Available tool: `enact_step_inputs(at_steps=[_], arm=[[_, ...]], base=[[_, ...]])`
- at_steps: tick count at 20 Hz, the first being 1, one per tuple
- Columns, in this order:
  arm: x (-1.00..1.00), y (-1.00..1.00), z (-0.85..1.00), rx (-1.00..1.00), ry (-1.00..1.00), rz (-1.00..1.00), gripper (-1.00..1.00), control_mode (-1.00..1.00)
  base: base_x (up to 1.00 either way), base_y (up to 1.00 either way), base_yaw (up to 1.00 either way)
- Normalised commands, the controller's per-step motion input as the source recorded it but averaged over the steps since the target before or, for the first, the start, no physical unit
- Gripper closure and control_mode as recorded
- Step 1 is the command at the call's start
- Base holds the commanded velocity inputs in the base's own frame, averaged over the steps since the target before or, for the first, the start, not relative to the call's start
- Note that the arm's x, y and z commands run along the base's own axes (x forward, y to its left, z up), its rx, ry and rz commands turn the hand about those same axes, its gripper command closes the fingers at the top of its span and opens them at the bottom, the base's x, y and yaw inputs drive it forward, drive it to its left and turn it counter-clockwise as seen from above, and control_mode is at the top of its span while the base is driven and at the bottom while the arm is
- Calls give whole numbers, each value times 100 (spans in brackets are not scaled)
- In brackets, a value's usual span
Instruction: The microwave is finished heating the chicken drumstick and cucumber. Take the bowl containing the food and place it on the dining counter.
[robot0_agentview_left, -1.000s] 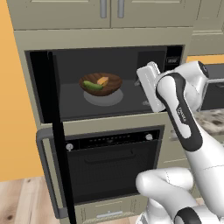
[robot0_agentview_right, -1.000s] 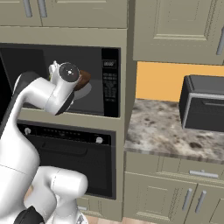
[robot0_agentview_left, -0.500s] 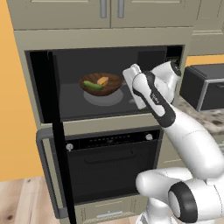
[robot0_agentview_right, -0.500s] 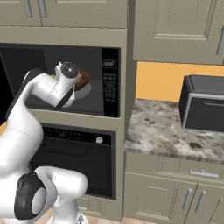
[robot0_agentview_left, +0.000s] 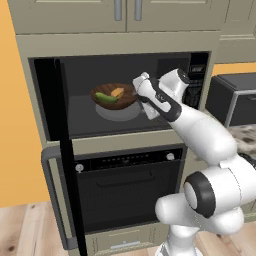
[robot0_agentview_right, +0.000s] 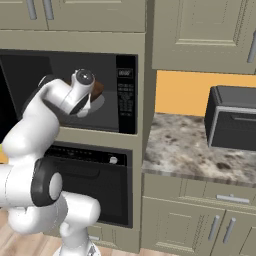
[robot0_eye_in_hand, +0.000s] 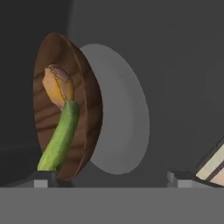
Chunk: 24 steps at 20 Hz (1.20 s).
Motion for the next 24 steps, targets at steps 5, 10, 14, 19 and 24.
enact_step_inputs(at_steps=[5, 10, 14, 19, 24], arm=[[51, 13, -13, -1, 3, -5, -100, -100], [35, 12, -25, -3, 9, -2, -100, -100], [42, 13, -28, -4, 10, -2, -100, -100], [45, 11, -27, -2, 8, -2, -100, -100], [47, 13, -15, 0, 3, -1, -100, -100]], base=[[0, 0, 0], [0, 0, 0], [0, 0, 0], [0, 0, 0], [0, 0, 0]])
